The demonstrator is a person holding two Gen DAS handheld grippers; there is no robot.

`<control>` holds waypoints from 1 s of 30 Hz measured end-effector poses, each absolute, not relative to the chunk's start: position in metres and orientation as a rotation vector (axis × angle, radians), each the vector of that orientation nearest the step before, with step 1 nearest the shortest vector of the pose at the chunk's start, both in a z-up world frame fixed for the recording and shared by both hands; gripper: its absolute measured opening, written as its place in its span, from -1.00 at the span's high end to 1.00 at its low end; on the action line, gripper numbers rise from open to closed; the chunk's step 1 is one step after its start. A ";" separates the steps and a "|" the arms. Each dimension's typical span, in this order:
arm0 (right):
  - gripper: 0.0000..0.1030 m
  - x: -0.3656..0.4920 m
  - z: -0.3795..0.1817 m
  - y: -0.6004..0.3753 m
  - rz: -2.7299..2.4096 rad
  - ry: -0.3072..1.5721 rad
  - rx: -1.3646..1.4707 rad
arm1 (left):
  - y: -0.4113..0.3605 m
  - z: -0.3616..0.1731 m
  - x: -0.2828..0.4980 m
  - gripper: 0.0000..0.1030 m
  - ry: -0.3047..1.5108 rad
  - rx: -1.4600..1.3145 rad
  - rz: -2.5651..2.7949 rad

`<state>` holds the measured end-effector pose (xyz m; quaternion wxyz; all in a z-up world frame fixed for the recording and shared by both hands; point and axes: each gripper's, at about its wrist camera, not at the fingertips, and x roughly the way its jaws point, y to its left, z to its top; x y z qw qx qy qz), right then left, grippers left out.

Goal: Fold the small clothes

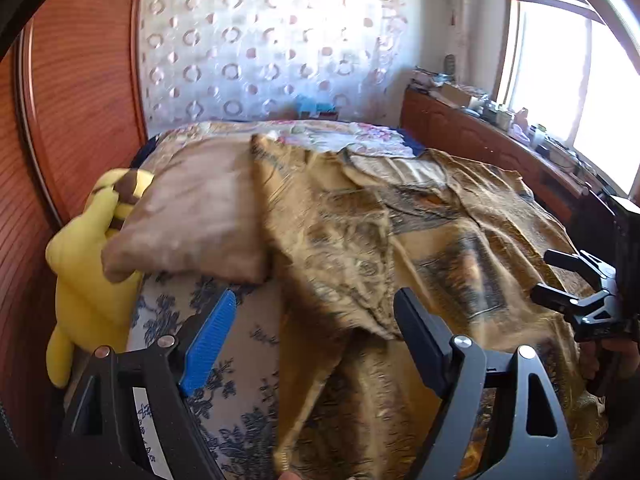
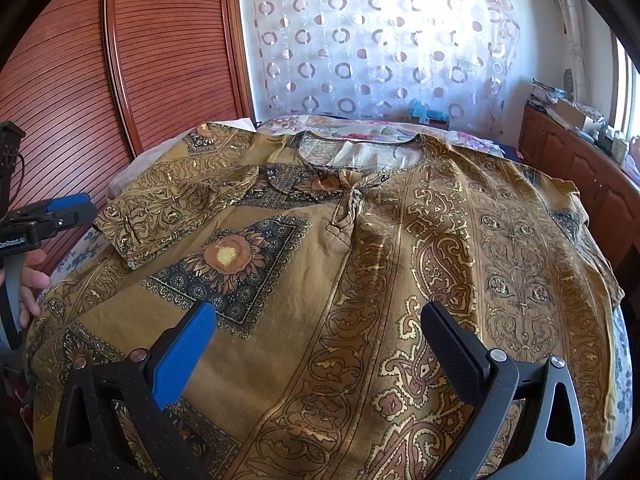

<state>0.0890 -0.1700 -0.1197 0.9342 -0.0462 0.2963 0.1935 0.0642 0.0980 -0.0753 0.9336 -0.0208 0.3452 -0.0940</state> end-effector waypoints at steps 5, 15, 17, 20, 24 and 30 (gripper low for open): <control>-0.98 0.089 -0.116 -0.169 0.409 0.607 -0.111 | 0.105 -0.085 0.068 -0.59 0.728 -0.035 -0.140; -0.42 0.115 -0.072 -0.151 0.547 0.568 -0.159 | 0.110 -0.113 0.081 -0.59 0.841 -0.009 -0.072; -0.27 0.130 -0.068 -0.140 0.579 0.578 -0.176 | 0.113 -0.115 0.084 -0.59 0.851 -0.010 -0.065; -0.16 0.152 -0.066 -0.123 0.629 0.608 -0.182 | 0.116 -0.118 0.086 -0.59 0.857 -0.022 -0.071; -0.10 0.188 -0.075 -0.102 0.664 0.667 -0.197 | 0.120 -0.119 0.087 -0.60 0.861 -0.045 -0.076; 0.20 0.236 -0.102 -0.071 0.664 0.795 -0.190 | 0.119 -0.119 0.087 -0.60 0.859 -0.038 -0.076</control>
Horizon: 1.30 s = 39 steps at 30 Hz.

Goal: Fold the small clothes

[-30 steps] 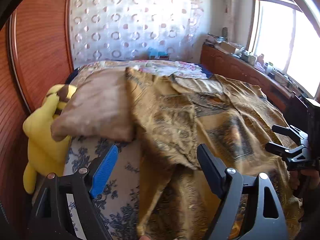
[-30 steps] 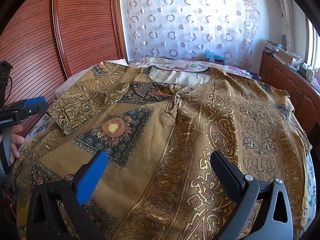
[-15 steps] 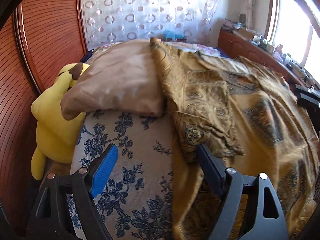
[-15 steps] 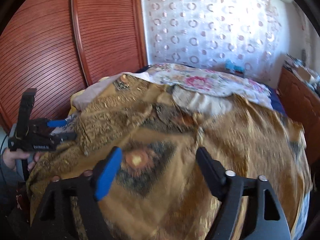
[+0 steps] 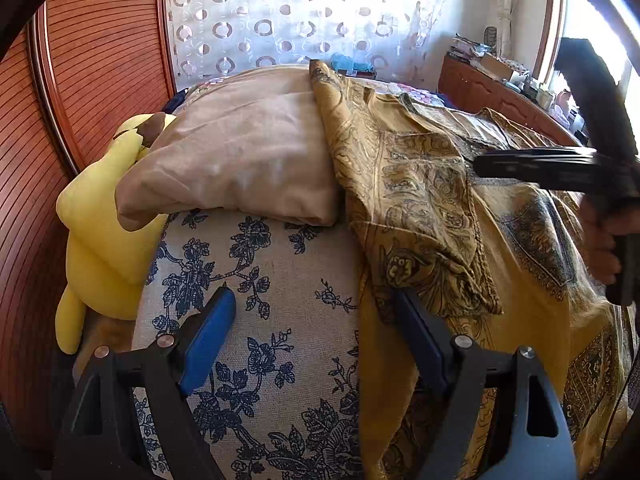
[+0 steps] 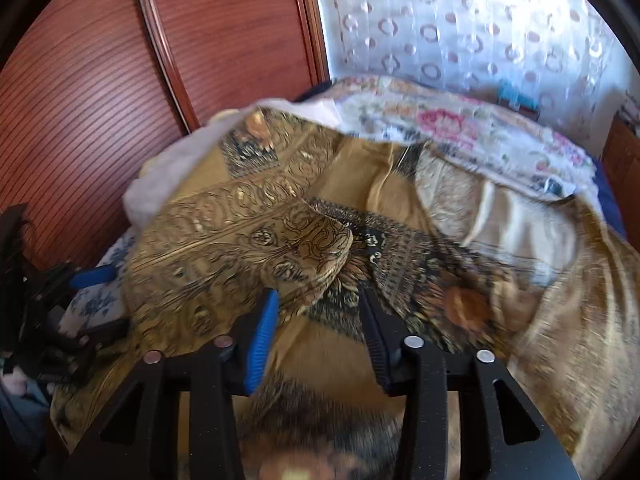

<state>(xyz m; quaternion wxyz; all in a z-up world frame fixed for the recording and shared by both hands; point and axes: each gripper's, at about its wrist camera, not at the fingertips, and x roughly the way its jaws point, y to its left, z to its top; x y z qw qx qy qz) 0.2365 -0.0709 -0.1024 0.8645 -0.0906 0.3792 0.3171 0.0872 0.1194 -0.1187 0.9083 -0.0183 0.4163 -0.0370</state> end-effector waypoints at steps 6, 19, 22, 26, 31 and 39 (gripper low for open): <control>0.40 0.268 -0.111 -0.059 0.654 0.845 -0.163 | 0.123 -0.119 0.089 -0.60 0.859 -0.039 -0.078; 0.45 0.237 -0.072 -0.070 0.493 0.624 -0.249 | 0.119 -0.119 0.087 -0.60 0.856 -0.037 -0.071; 0.19 0.232 -0.070 -0.081 0.516 0.626 -0.244 | 0.119 -0.119 0.087 -0.60 0.856 -0.038 -0.071; 0.04 0.215 -0.068 -0.115 0.502 0.611 -0.237 | 0.119 -0.119 0.087 -0.60 0.856 -0.038 -0.071; -0.28 0.178 -0.057 -0.176 0.462 0.603 -0.192 | 0.119 -0.119 0.087 -0.60 0.855 -0.037 -0.069; -0.28 0.115 -0.061 -0.290 0.282 0.587 -0.135 | 0.114 -0.104 0.074 -0.60 0.763 0.030 -0.018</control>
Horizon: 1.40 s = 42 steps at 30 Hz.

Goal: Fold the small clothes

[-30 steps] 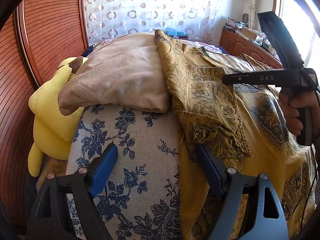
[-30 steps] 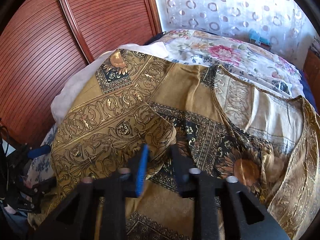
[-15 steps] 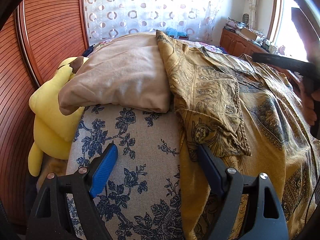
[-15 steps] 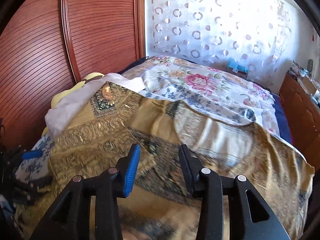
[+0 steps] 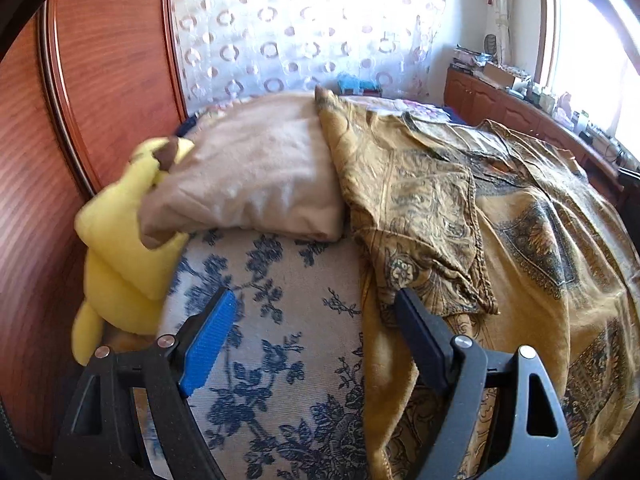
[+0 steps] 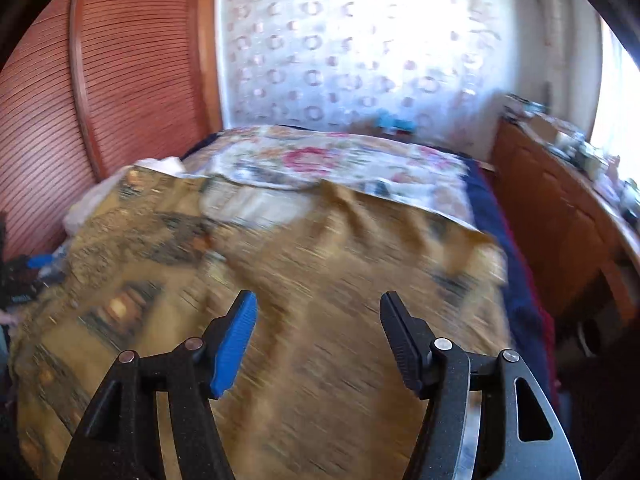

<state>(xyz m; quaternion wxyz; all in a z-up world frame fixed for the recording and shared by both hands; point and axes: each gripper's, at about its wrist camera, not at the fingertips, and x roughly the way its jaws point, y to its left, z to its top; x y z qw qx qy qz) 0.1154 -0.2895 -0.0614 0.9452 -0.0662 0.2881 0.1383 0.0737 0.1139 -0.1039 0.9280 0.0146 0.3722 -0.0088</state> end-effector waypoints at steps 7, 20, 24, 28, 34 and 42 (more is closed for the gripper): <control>-0.28 0.084 -0.082 -0.360 0.131 0.629 -0.034 | 0.095 -0.060 0.059 -0.60 0.636 0.023 -0.046; -0.28 0.101 -0.097 -0.409 0.069 0.714 0.184 | 0.001 -0.058 0.073 -0.60 0.645 0.075 -0.279; -0.28 0.116 -0.096 -0.418 0.080 0.737 0.245 | -0.016 -0.072 0.086 -0.60 0.698 0.075 -0.309; -0.28 0.132 -0.100 -0.430 0.121 0.763 0.311 | -0.031 -0.082 0.093 -0.60 0.746 0.077 -0.331; -0.14 0.149 -0.107 -0.440 0.104 0.813 0.315 | -0.042 -0.096 0.101 -0.60 0.797 0.107 -0.336; 0.11 0.150 -0.107 -0.453 0.179 0.840 0.398 | -0.048 -0.102 0.108 -0.60 0.843 0.113 -0.344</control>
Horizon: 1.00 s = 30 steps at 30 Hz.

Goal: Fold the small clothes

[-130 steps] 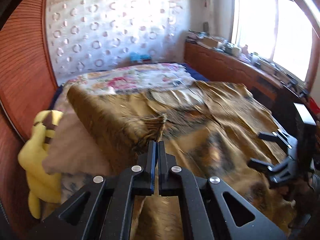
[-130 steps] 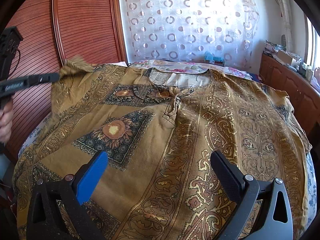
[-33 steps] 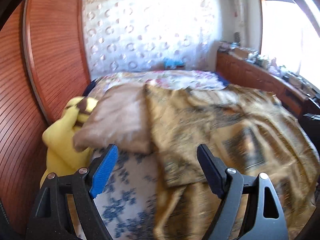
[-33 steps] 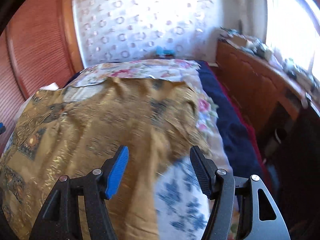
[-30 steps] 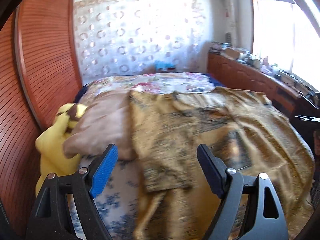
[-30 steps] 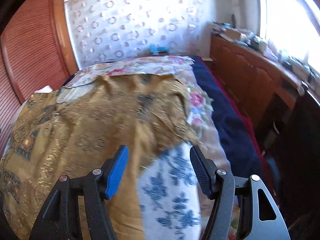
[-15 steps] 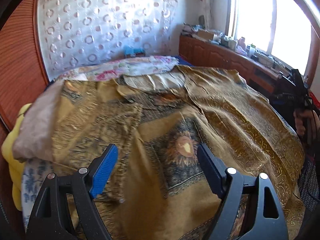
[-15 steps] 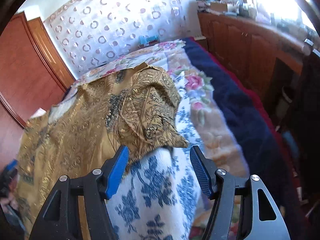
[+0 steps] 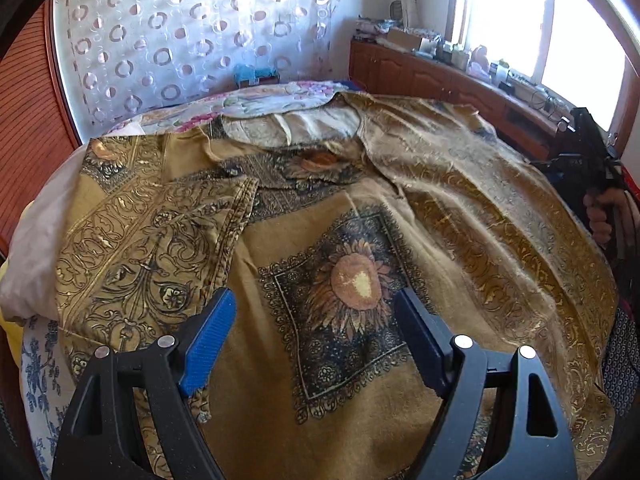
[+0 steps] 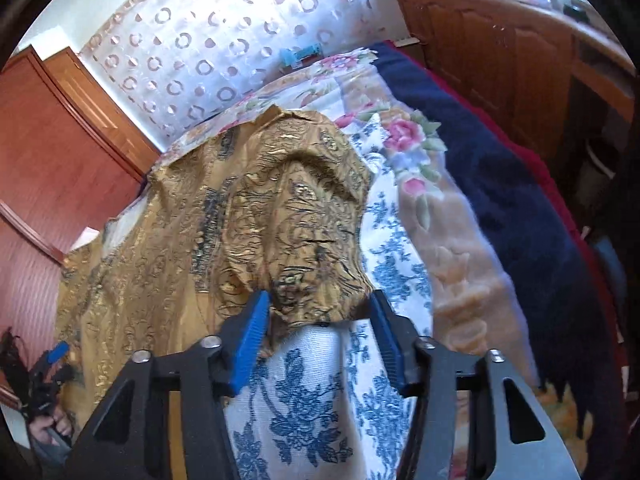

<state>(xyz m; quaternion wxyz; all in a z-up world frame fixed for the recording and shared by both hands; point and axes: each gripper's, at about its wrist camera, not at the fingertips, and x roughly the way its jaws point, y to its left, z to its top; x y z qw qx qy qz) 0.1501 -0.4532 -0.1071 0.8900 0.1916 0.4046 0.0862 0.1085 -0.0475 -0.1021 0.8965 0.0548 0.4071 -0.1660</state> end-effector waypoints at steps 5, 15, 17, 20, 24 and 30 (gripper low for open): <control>0.60 0.148 -0.094 -0.440 0.168 0.829 0.283 | -0.050 -0.113 0.115 -0.60 0.897 0.128 -0.333; 0.88 0.124 -0.040 -0.384 0.066 0.637 -0.062 | -0.053 -0.114 0.114 -0.67 0.900 0.153 -0.335; 0.89 0.115 -0.027 -0.371 0.098 0.575 -0.087 | -0.053 -0.114 0.114 -0.67 0.900 0.152 -0.335; 0.89 0.102 -0.016 -0.343 0.178 0.517 -0.145 | -0.053 -0.114 0.114 -0.67 0.900 0.153 -0.334; 0.89 0.087 -0.026 -0.306 0.285 0.533 -0.218 | -0.054 -0.115 0.115 -0.67 0.899 0.155 -0.333; 0.85 0.089 -0.067 -0.294 0.360 0.669 -0.217 | -0.054 -0.115 0.116 -0.67 0.899 0.154 -0.333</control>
